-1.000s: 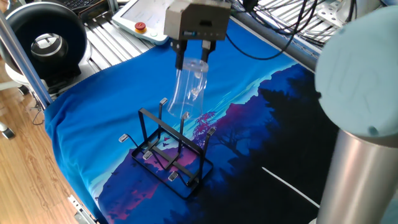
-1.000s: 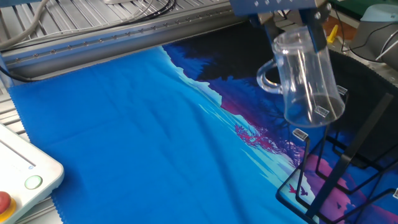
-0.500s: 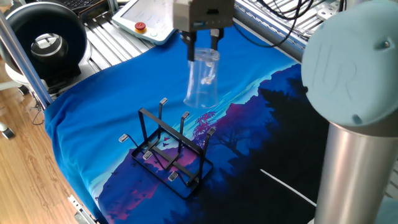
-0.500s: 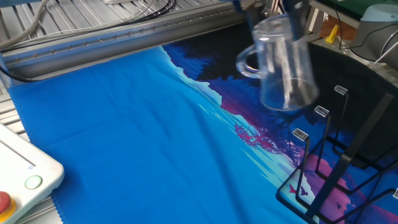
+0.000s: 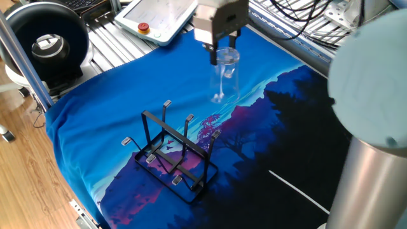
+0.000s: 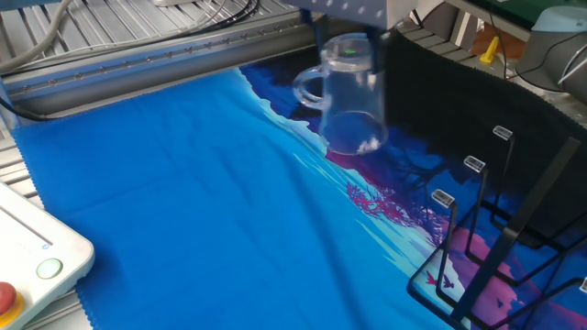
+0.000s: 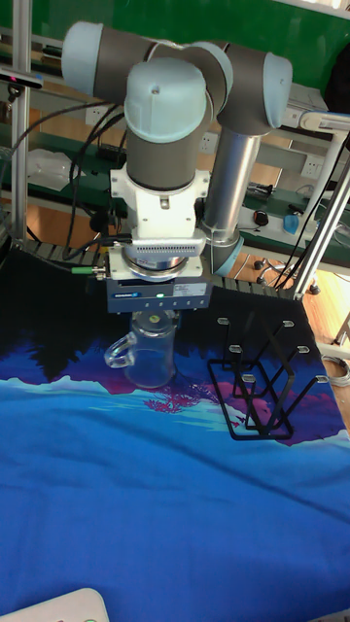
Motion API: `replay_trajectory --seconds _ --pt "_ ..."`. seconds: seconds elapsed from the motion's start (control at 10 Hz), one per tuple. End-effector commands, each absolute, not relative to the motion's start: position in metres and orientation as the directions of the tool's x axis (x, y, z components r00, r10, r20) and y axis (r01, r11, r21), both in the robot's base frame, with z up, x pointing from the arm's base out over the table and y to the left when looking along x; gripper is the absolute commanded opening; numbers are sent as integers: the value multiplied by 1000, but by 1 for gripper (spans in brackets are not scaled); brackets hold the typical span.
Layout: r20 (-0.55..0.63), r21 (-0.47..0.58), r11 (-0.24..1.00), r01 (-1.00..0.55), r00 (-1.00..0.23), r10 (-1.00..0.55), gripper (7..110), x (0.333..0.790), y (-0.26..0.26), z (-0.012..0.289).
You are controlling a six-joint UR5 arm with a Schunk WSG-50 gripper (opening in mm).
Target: Take the cup off the cup rack
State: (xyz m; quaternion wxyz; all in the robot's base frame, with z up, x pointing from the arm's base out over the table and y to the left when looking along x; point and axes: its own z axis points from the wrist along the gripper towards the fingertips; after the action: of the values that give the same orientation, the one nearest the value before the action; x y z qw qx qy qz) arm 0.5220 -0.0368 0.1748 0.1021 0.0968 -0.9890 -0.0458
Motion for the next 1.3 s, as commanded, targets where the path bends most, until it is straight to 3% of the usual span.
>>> replay_trajectory --seconds 0.0,0.5,1.2 --pt "141 53 978 -200 -968 -206 44 513 -53 153" --pt "89 39 977 -211 -973 -213 44 514 -59 123" --pt "33 43 973 -225 -973 -227 44 523 -44 102"
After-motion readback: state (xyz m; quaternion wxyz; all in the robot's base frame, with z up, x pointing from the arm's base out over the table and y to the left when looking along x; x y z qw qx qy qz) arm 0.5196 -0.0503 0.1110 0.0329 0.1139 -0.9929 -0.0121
